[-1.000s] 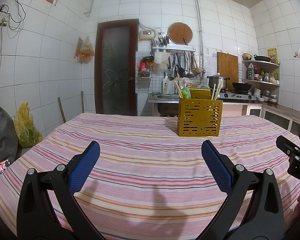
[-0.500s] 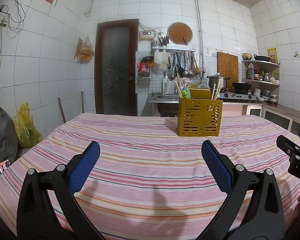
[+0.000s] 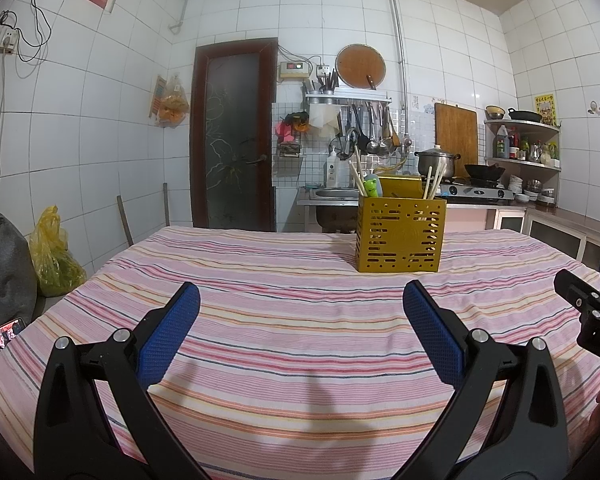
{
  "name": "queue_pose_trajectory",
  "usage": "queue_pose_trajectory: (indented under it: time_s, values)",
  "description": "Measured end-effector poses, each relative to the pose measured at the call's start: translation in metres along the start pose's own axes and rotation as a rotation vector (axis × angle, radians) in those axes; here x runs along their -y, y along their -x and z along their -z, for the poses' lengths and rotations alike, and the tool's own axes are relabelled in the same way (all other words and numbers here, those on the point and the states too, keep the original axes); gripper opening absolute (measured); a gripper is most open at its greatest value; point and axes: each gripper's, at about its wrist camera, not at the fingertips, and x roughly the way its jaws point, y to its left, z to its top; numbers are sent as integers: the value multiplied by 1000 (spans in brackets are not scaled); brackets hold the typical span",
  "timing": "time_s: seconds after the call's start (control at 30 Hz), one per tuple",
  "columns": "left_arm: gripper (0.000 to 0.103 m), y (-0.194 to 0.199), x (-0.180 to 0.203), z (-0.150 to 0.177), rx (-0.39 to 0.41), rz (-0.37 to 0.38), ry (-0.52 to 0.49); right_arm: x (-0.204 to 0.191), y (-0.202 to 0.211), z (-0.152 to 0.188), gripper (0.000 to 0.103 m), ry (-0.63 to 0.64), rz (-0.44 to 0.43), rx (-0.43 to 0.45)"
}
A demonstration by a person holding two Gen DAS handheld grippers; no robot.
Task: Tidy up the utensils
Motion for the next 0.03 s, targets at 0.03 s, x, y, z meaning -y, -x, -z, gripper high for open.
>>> queue_pose_trajectory:
  time_s: [0.03]
  values:
    - [98,0,0,0,0,0,-1,0,0,0,99,0,0,0]
